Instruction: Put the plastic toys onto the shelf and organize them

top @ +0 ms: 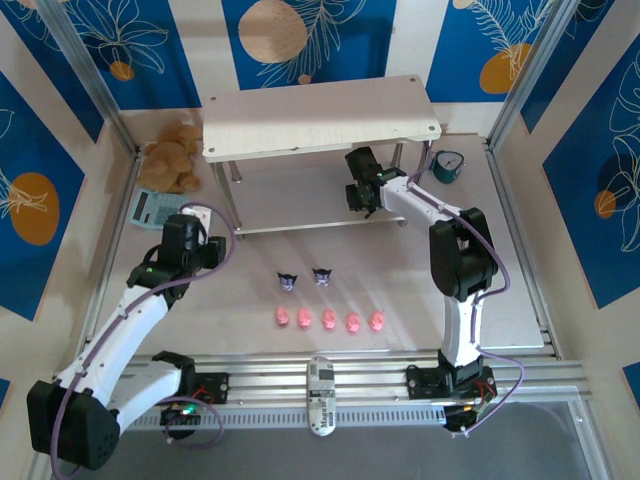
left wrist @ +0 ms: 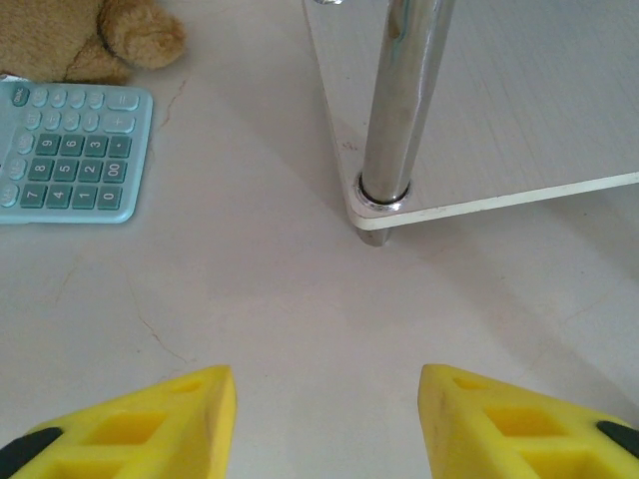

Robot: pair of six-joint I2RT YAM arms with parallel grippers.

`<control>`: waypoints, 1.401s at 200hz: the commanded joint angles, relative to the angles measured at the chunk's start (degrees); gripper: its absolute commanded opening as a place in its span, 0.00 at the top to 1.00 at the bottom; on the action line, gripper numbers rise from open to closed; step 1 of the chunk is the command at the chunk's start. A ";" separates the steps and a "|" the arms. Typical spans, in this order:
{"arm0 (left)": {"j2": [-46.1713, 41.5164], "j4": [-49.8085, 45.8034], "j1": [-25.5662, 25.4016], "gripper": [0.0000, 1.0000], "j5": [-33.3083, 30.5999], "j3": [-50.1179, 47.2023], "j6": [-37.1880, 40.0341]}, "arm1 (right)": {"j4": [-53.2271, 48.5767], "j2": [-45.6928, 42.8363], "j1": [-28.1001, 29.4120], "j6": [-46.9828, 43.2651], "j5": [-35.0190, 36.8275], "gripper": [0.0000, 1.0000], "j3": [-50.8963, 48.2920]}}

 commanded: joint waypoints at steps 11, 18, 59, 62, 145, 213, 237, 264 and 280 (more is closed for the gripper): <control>-1.25 -1.08 -0.49 0.48 -1.15 1.53 0.57 | -0.83 1.72 -1.04 0.80 -0.54 0.56 1.67; -1.29 -1.15 -0.45 0.48 -1.15 1.47 0.54 | -0.83 1.63 -1.05 0.85 -0.46 0.54 1.76; -1.49 -1.28 -0.44 0.47 -1.26 1.54 0.54 | -0.75 0.51 -0.91 0.80 -0.45 0.46 1.79; -1.50 -1.27 -0.52 0.47 -1.32 1.57 0.54 | -0.75 0.37 -0.92 0.90 -0.58 0.46 1.76; -1.41 -3.08 -0.80 0.48 2.27 1.51 -0.85 | -4.07 -13.80 1.51 2.24 0.42 0.43 -4.92; -0.98 -3.08 -3.44 0.48 0.96 -0.35 -2.97 | -16.58 -29.13 18.31 17.56 -1.93 0.39 -19.48; -0.40 -2.69 -3.52 0.48 1.40 0.01 -2.84 | -14.15 -30.73 22.77 24.94 -4.02 0.39 -23.55; -0.01 -2.22 -3.52 0.48 1.74 -0.25 -2.95 | -12.51 -28.44 26.42 29.00 -2.27 0.38 -24.52; -0.21 -1.85 -3.53 0.48 2.08 -0.62 -3.33 | -11.60 -26.24 27.80 30.17 -2.36 0.37 -24.09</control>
